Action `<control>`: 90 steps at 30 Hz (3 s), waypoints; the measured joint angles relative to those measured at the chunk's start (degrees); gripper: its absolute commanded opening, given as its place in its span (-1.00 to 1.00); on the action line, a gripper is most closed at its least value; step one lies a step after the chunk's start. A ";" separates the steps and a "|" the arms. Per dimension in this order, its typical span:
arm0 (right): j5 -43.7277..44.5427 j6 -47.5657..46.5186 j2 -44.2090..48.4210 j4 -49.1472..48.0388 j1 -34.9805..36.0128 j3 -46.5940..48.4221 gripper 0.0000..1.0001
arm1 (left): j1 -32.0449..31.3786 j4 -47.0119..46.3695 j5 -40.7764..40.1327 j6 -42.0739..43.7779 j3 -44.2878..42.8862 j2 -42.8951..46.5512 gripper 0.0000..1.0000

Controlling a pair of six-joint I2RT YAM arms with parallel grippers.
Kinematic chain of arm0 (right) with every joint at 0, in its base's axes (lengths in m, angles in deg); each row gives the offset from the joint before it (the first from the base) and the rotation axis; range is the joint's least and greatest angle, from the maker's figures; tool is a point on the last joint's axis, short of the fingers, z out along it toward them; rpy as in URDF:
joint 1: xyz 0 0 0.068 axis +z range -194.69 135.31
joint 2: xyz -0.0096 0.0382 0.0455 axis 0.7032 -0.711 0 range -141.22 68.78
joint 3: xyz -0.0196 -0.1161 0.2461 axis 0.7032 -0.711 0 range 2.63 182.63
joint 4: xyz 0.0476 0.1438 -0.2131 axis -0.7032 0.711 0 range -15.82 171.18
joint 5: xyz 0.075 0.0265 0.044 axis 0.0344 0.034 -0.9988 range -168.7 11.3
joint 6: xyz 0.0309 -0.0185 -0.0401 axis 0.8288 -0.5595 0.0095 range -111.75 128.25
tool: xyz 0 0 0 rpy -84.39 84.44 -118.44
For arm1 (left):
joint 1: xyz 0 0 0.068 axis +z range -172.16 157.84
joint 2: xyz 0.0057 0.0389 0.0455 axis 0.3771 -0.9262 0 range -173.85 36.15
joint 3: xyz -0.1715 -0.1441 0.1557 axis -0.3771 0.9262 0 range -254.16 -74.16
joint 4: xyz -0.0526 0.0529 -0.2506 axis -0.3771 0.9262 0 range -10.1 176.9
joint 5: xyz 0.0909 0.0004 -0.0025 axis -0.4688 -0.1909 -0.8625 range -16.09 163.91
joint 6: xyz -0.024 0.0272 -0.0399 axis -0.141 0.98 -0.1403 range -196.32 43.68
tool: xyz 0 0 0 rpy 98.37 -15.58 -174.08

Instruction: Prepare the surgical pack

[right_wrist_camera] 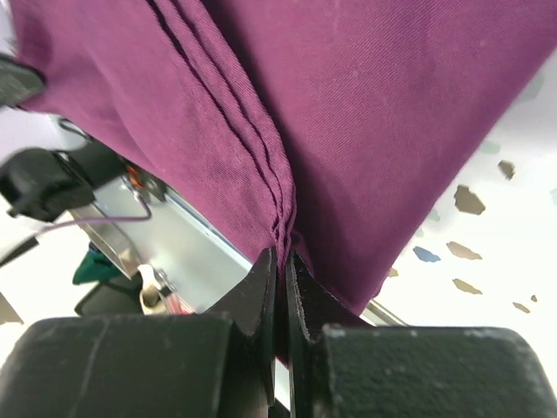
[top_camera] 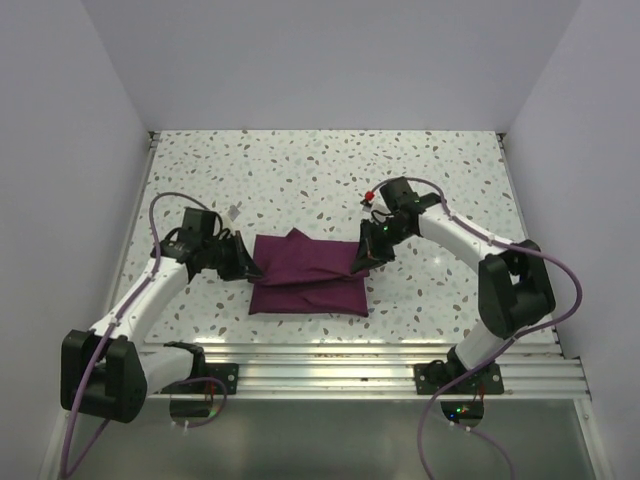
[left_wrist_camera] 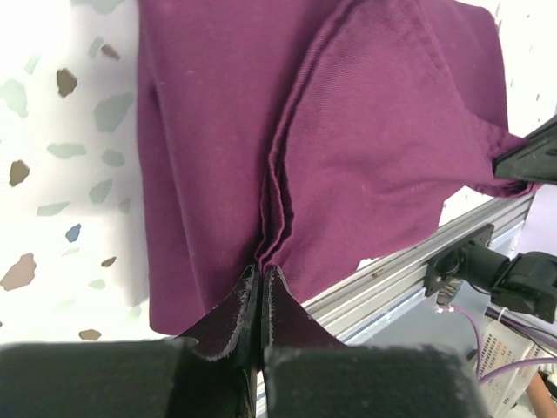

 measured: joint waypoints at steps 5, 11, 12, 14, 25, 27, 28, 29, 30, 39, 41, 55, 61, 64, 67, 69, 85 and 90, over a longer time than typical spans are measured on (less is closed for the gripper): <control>-0.02 -0.50 0.00 -0.94 0.79 -3.67 -0.90 | -0.02 0.74 -1.14 0.00 1.49 0.02 -1.00; -1.20 -3.02 0.00 -1.14 1.75 -6.95 -0.32 | -0.15 2.25 -2.67 0.07 3.02 0.85 -0.52; -1.77 -3.93 0.00 -0.50 2.01 -7.30 -0.25 | -0.13 2.78 -2.91 0.09 3.08 1.25 -0.45; -2.86 -5.73 0.33 0.31 2.49 -8.07 -0.05 | -0.15 3.58 -3.13 0.22 3.13 2.51 -0.26; -0.55 -8.96 11.67 0.72 4.26 -3.58 0.71 | -0.13 5.03 -5.81 0.57 -3.91 8.79 -0.10; 0.59 -8.81 8.22 -0.63 4.26 2.36 0.74 | -0.13 4.96 -6.10 0.57 -4.94 8.63 -0.10; 0.94 -9.07 4.87 -1.01 4.26 6.51 0.78 | -0.13 4.90 -6.10 0.57 -5.18 8.48 -0.10; 1.07 -9.25 1.70 -1.42 4.28 10.10 0.79 | -0.13 4.81 -6.08 0.57 -5.25 8.26 -0.11; 1.18 -9.73 -2.73 -1.95 4.28 14.60 0.80 | -0.13 4.83 -6.05 0.57 -5.27 8.00 -0.10; -0.07 -14.03 -26.47 0.24 5.44 34.32 0.70 | -0.13 5.07 -5.97 0.76 -5.27 8.11 -0.10; -0.33 -14.19 -26.95 0.76 6.86 34.49 0.63 | -0.13 5.07 -5.95 0.79 -5.27 8.72 -0.10; -2.58 -14.51 -27.89 -0.07 13.57 34.64 0.22 | -0.13 5.11 -4.85 2.08 -5.25 9.22 -0.10; -2.58 -15.72 -29.51 0.94 13.81 34.86 -0.68 | -0.13 5.11 -4.85 2.08 -5.16 9.11 -0.10; -2.78 -15.82 -29.16 1.79 14.80 34.82 -0.90 | -0.13 5.14 -4.92 2.08 -5.18 8.46 -0.13; -3.17 -15.45 -26.40 2.40 16.63 32.00 -0.93 | 0.20 5.95 -4.96 2.05 -6.08 6.69 -0.17; -3.30 -15.32 -22.47 3.13 18.53 28.30 -0.95 | 0.79 6.45 -4.94 2.05 -7.48 4.98 -0.17; -2.67 -11.87 -2.12 7.80 31.78 5.27 0.57 | 1.79 7.54 -5.51 2.67 -12.85 -5.29 -0.31; 10.60 -2.93 7.34 7.98 18.86 1.60 0.16 | 1.81 8.07 -7.17 3.10 -10.82 -8.92 -0.52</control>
